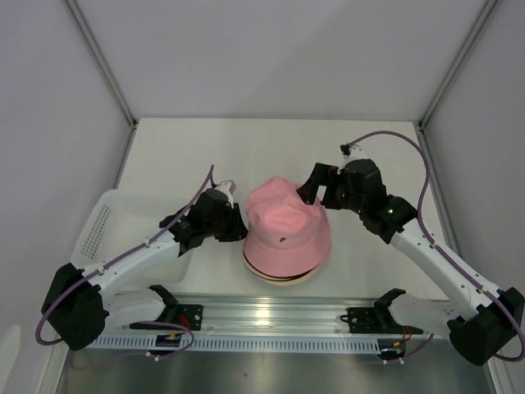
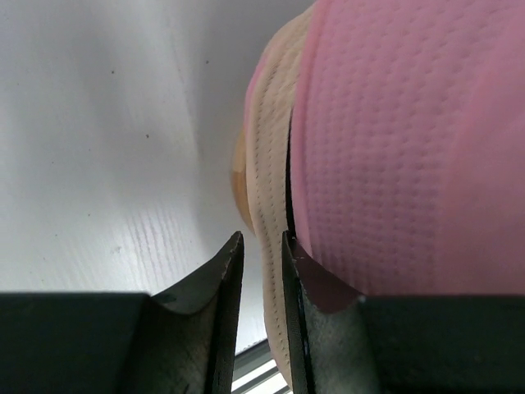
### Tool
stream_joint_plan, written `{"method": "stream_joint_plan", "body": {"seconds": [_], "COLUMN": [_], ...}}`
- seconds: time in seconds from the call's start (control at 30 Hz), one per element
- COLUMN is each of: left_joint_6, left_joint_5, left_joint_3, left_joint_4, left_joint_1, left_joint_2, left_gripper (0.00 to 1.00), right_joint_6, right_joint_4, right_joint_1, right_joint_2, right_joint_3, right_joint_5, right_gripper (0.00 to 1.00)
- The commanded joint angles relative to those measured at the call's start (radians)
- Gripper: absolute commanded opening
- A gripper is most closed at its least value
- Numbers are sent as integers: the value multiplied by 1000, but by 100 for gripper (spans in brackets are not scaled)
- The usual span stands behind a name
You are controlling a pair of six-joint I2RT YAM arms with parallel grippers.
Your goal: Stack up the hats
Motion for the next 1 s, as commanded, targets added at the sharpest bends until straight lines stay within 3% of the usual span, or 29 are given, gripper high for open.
{"method": "stream_joint_plan", "body": {"seconds": [0.0,0.17,0.3,0.4,0.43,0.53,0.73,0.87,0.97], "left_joint_6": [18,88,144,162,162,157,162,159,156], "left_joint_5": [-23,-166,-221,-258,-284,-342,-393,-403,-351], "left_joint_3": [27,88,191,276,293,368,396,283,167], "left_joint_4": [-4,-53,-139,-223,-276,-358,-511,-536,-469], "left_joint_1": [-16,-13,19,66,101,187,318,321,321], "left_joint_2": [-5,-31,-49,-101,-118,-204,-427,-584,-719], "left_gripper": [28,34,41,64,82,99,100,100,99], "right_joint_6": [4,-54,-97,-126,-126,-167,-206,-210,-200], "right_joint_4": [-7,-93,-219,-285,-302,-322,-333,-287,-230], "right_joint_1": [9,9,-48,-170,-224,-268,-273,-272,-272], "right_joint_2": [-61,-99,-91,-87,-90,-88,-94,-185,-304], "right_joint_3": [-18,17,141,247,285,333,368,256,134], "right_joint_5": [4,165,280,235,221,179,205,182,120], "right_gripper": [99,100,99,100,100,100,100,100,100]}}
